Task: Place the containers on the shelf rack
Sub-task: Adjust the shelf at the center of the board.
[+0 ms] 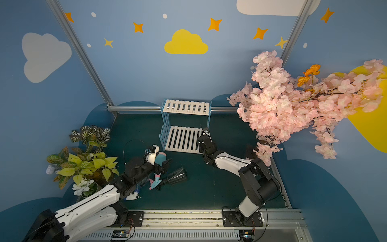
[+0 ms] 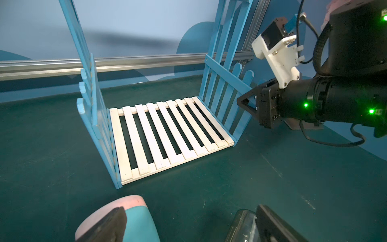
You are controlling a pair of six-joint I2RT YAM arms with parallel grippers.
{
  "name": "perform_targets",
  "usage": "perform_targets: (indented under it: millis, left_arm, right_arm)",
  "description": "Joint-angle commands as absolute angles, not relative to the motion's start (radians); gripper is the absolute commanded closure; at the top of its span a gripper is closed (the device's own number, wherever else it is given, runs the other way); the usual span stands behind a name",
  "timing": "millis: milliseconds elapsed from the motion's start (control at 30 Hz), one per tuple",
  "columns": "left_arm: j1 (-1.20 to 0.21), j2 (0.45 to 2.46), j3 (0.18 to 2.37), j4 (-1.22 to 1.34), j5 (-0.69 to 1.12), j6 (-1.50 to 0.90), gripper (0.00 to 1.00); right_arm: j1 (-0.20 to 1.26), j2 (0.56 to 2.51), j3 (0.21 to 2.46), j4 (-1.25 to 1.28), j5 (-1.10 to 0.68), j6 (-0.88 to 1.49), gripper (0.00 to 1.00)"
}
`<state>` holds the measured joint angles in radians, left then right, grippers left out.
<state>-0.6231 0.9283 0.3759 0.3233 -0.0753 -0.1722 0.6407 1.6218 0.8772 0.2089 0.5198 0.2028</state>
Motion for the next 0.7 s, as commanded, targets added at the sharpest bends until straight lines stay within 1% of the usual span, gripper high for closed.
perform_targets:
  millis: [0, 33, 133, 267, 333, 367, 433, 533, 600, 667]
  left_arm:
    - [-0.625, 0.928, 0.373, 0.348, -0.081, -0.165, 0.00]
    - [-0.624, 0.929, 0.371, 0.346, -0.086, -0.162, 0.00]
    - [-0.626, 0.923, 0.373, 0.334, -0.097, -0.157, 0.00]
    - [-0.624, 0.904, 0.391, 0.285, -0.096, -0.143, 0.00]
    - [-0.624, 0.883, 0.406, 0.242, -0.102, -0.136, 0.00]
    - [-0.624, 0.868, 0.412, 0.218, -0.104, -0.135, 0.00]
    - [-0.624, 0.833, 0.434, 0.143, -0.106, -0.135, 0.00]
    - [-0.621, 0.764, 0.481, 0.004, -0.101, -0.146, 0.00]
    - [-0.618, 0.728, 0.502, -0.060, -0.096, -0.171, 0.00]
    - [-0.609, 0.701, 0.520, -0.122, -0.072, -0.195, 0.00]
  right_arm:
    - [0.608, 1.638, 0.871, 0.148, 0.405, 0.176, 0.85]
    - [0.602, 1.639, 0.871, 0.148, 0.398, 0.186, 0.82]
    - [0.589, 1.630, 0.867, 0.149, 0.377, 0.195, 0.67]
    - [0.583, 1.590, 0.865, 0.132, 0.361, 0.181, 0.38]
    - [0.582, 1.545, 0.854, 0.121, 0.364, 0.172, 0.20]
    - [0.580, 1.517, 0.846, 0.107, 0.366, 0.170, 0.15]
    - [0.580, 1.434, 0.832, 0.062, 0.367, 0.163, 0.09]
    - [0.580, 1.241, 0.787, -0.017, 0.349, 0.153, 0.06]
    - [0.583, 1.117, 0.759, -0.058, 0.301, 0.143, 0.06]
    - [0.594, 1.021, 0.741, -0.092, 0.207, 0.119, 0.06]
